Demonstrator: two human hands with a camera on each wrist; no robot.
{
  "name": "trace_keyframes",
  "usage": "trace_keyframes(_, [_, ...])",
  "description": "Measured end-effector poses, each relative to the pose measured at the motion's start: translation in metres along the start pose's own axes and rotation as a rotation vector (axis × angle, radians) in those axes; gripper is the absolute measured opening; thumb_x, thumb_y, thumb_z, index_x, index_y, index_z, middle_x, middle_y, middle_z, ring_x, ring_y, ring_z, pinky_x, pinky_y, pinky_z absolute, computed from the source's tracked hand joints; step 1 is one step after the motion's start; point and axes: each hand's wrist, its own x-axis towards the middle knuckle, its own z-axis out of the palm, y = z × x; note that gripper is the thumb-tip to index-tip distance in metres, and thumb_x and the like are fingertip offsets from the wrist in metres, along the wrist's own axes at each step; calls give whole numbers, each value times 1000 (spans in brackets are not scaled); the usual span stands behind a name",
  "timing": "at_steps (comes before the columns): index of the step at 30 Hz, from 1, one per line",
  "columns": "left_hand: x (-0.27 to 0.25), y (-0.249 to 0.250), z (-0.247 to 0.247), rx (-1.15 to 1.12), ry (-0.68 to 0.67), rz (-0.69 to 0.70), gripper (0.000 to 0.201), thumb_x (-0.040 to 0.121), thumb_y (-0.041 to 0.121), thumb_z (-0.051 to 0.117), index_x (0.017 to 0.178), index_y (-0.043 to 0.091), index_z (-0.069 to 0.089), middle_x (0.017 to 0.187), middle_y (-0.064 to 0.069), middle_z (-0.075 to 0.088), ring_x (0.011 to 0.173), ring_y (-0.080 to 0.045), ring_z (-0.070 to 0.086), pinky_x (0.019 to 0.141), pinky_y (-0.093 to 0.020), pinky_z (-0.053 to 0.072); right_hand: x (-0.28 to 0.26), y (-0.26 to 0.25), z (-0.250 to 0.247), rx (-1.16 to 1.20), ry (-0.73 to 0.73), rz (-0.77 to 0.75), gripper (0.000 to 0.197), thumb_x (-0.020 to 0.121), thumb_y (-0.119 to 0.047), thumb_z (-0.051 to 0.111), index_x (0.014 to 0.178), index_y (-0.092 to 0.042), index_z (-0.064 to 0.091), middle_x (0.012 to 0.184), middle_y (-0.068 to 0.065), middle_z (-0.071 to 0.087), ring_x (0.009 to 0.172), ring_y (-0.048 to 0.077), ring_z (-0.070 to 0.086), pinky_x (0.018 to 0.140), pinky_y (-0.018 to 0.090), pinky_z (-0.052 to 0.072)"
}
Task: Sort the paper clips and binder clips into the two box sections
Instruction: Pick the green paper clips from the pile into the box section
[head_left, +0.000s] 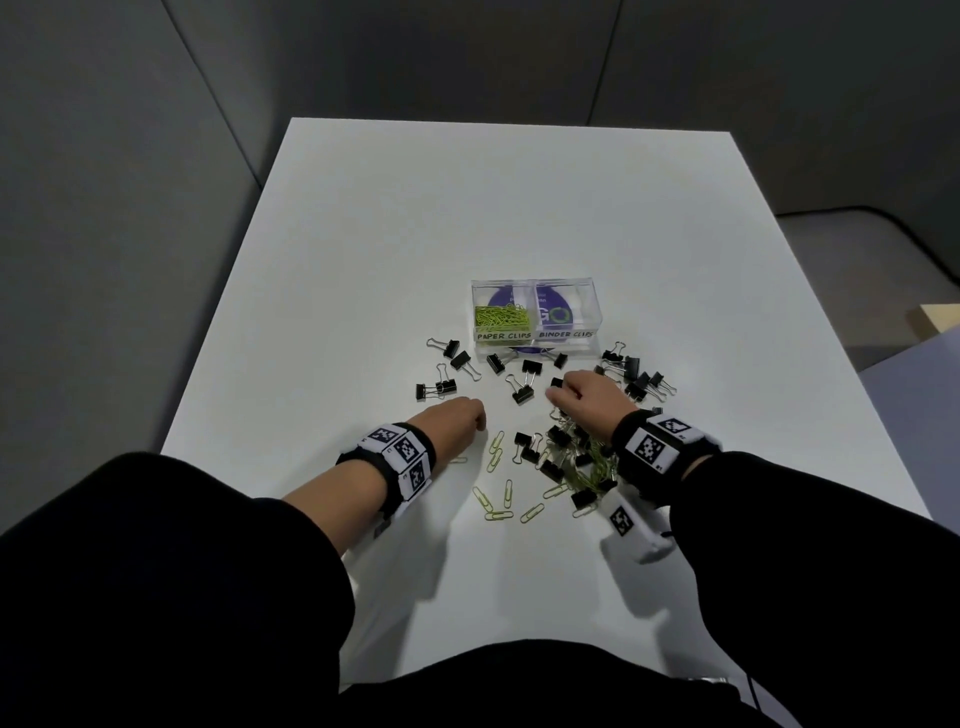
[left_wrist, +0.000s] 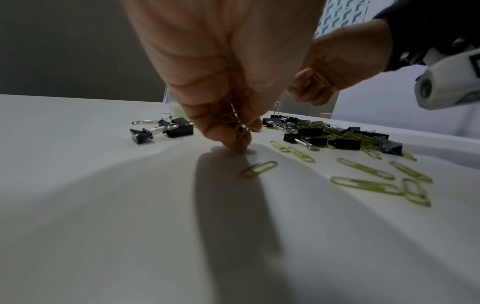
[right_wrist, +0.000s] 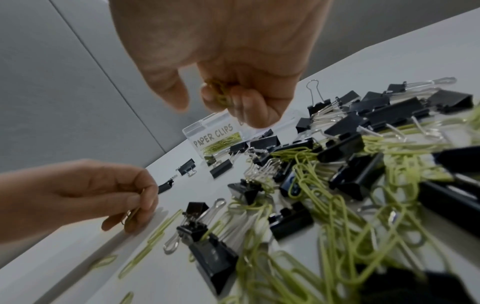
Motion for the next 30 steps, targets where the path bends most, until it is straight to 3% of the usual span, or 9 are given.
trace_keyframes(2, [-2,3,0,-35,-16,-44,29,90,1,34,111,12,50,118,-9,56,97,-24,54,80,-31,41,-3,-1,2,-55,-46,-16,43,92,-24,52,59,-19,25,60,-3,29,54,12,25,53,27,22])
trace_keyframes(5, [-7,5,0,-93,-5,-37,22,91,7,33,105,10,49,112,-10,58,87,-24,54,72,-29,38,-10,1,9,-72,-124,-12,36,92,-15,52,65,-20,29,63,-4,36,54,9,32,50,22,28])
trace_keyframes(10, [-15,-10,-5,72,-36,19,34,88,33,56,116,13,50,119,-4,58,107,-23,56,88,-33,44,-34,-2,23,-15,-305,-85,12,90,-13,55,84,-15,45,74,-8,51,64,8,49,54,14,37])
trace_keyframes(12, [-19,-16,-2,103,-89,25,37,87,32,60,117,13,52,121,-4,57,111,-22,54,92,-33,43,-43,-5,30,-139,-415,-148,11,85,-19,64,89,-15,54,88,-2,56,74,12,53,63,20,44])
trace_keyframes(14, [-22,-18,2,83,-89,27,31,88,29,60,113,11,56,119,-5,58,109,-22,55,90,-31,43,-50,-4,38,-369,-474,-223,24,82,-25,67,102,-14,59,103,1,57,91,18,56,75,28,44])
trace_keyframes(20, [-27,-16,10,2,-92,-8,20,94,22,50,103,6,58,117,-12,53,102,-25,55,87,-29,41,-52,-4,51,-519,-429,-287,23,91,-21,53,109,-8,58,117,8,54,101,27,57,73,28,37])
trace_keyframes(24, [-32,-12,14,-98,-32,-27,8,94,16,44,87,12,44,115,-13,56,86,-17,47,75,-25,34,-53,-4,52,-545,-387,-351,22,95,-17,45,110,-3,54,115,12,52,81,24,50,63,25,36])
trace_keyframes(27, [-38,-10,12,-124,-31,-40,10,96,17,41,96,11,48,114,-11,60,87,-19,48,75,-26,35,-53,-3,52,-521,-338,-337,23,92,-19,51,112,-6,49,114,9,54,86,26,53,68,31,41])
trace_keyframes(30, [-42,-10,10,-96,-49,-28,27,98,18,38,120,10,50,122,-11,59,107,-26,54,87,-29,39,-50,-4,51,-530,-312,-289,27,90,-25,56,111,-8,50,112,8,57,96,26,57,78,35,46])
